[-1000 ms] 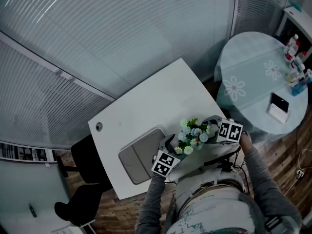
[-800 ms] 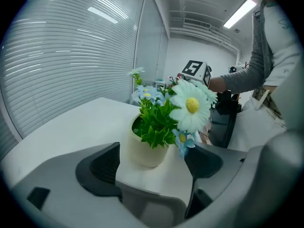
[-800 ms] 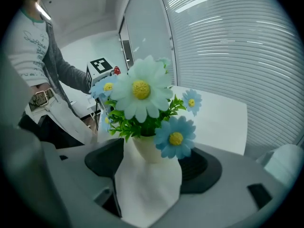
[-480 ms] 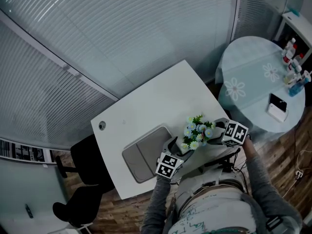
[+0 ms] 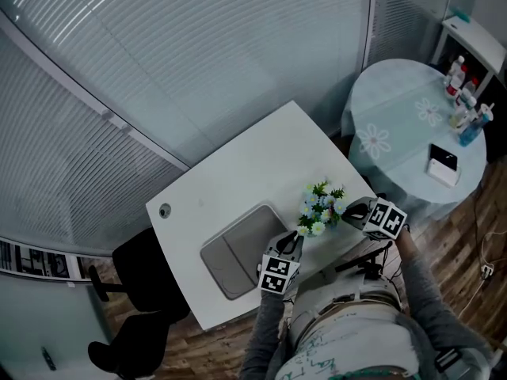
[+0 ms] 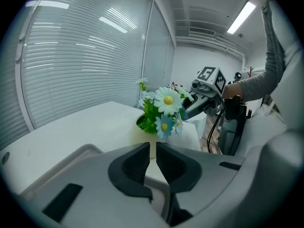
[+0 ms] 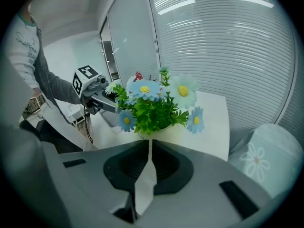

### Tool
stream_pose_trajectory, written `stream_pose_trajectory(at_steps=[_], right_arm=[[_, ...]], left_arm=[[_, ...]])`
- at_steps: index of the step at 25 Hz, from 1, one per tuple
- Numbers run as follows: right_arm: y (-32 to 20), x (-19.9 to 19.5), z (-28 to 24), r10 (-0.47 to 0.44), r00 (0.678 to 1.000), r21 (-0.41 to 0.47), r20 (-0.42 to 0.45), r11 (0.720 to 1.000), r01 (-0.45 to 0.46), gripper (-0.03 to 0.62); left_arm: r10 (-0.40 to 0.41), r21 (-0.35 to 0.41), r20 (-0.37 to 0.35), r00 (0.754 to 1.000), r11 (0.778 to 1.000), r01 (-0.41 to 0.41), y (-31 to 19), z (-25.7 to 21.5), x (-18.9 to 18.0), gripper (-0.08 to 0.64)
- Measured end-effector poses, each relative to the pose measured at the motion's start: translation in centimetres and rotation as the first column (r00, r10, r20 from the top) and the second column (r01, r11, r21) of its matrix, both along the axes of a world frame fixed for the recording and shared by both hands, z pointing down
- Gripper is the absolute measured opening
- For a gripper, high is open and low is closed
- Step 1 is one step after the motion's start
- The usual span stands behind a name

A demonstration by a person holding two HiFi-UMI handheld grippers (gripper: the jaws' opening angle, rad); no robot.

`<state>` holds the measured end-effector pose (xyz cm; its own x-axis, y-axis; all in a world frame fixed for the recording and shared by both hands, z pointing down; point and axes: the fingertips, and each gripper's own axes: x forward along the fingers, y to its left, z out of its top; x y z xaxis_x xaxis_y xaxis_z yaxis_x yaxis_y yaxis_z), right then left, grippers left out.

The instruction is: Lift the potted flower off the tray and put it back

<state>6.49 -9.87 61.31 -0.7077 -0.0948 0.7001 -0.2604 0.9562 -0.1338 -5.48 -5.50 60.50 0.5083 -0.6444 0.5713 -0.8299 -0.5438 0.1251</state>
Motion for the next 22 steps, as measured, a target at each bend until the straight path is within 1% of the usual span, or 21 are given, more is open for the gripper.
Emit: stream_pose_trajectory(at_steps=[3,6,8,11,16,19,22], right_arm=[[0.6,0.3,0.2,0.012,1.000,0.024,-0.025,1.000,-0.012,0.031],[1.0,0.7,0.5,0.025,0.999,0.046,-0.041,0.999,-0.023,0.029],[1.3,0.9,0.7,0.014,0.998,0.060,-0.054,0.998,-0.011,0.029],[1.5,0.8,0.9,-0.024,0.997,0.070,-0.076,0.997,0.029,0.031],[0.2,0.5,0.8,-0.071,0.995,0.066,-0.064,0.995,0.075,0.031],[-0.9,0.7,1.0,-0.130,0.989,0.066,-0.067,0.989,0.134,0.029],[-1.9,1.3,0.9,-0.196,0.979,0.064,-0.061,0.978,0.200,0.029]], left_arm=[[0.004,0.011,-0.022,1.000,1.000,-0.004,0.6,0.0,0.2,0.014],[0.017,0.012,-0.023,1.000,1.000,-0.017,1.3,0.4,0.7,0.011],[0.012,0.007,-0.024,1.000,1.000,-0.012,1.9,0.6,0.8,0.011],[-0.003,-0.003,-0.025,1.000,1.000,0.003,2.6,0.5,0.4,0.011],[0.007,-0.024,0.015,1.000,1.000,-0.007,2.3,0.9,-0.3,0.011],[0.005,-0.030,0.045,0.999,1.000,-0.003,1.5,1.7,-0.4,0.011],[0.015,-0.035,0.064,0.998,0.999,-0.013,0.8,1.8,0.1,0.011]])
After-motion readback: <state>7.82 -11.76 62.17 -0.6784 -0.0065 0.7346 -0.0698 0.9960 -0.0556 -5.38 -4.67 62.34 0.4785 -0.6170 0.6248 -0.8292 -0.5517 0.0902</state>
